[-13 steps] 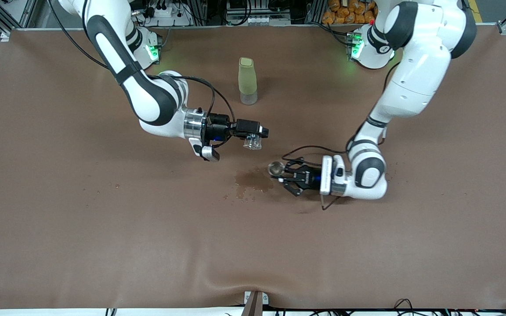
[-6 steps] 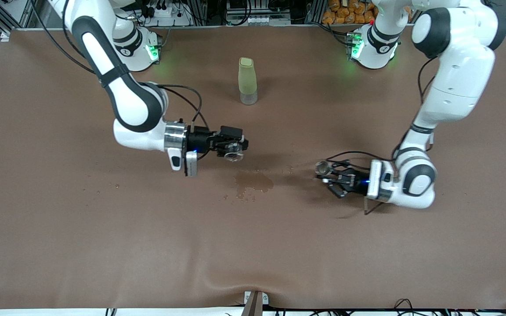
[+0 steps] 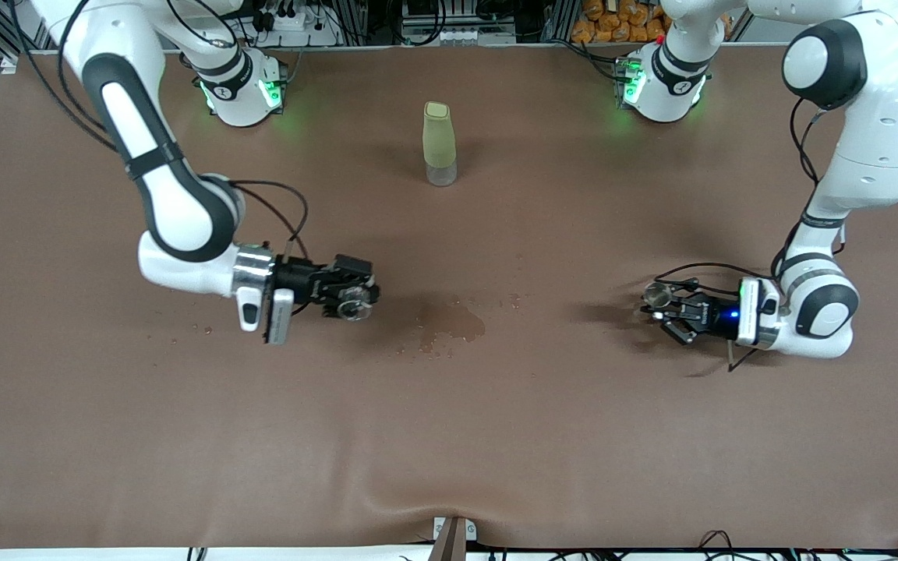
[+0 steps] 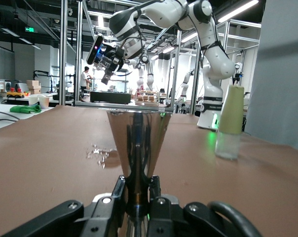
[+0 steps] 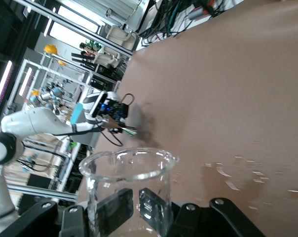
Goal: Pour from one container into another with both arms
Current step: 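Turn the beaker upright and draw the right gripper back, then lower the beaker with the right gripper while the left gripper lowers the jigger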
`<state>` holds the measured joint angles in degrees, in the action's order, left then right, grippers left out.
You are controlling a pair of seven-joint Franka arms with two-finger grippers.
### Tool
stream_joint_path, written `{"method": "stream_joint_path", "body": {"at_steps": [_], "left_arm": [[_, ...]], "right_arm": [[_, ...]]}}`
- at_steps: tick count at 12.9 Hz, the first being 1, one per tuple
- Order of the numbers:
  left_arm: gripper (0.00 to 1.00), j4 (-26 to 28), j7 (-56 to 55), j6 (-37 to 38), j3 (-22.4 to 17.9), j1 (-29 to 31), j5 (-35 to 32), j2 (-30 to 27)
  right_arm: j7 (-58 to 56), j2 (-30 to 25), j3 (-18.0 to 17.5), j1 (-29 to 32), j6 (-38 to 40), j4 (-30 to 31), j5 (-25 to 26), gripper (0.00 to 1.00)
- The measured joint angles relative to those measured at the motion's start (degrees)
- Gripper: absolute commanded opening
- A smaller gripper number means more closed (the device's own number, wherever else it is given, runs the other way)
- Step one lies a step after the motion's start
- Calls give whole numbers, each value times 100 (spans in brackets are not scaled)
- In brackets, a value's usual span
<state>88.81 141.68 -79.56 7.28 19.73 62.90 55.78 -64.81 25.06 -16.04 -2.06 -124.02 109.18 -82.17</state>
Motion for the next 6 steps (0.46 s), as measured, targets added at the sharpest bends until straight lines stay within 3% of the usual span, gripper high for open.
{"method": "stream_joint_path", "body": {"at_steps": [2, 6], "left_arm": [[0, 2, 185, 1, -8, 199, -32, 131], [0, -4, 503, -1, -13, 298, -32, 164]], "right_arm": [[-606, 308, 17, 577, 688, -109, 315, 0], [-1335, 1196, 37, 1941, 1829, -862, 1823, 0]]}}
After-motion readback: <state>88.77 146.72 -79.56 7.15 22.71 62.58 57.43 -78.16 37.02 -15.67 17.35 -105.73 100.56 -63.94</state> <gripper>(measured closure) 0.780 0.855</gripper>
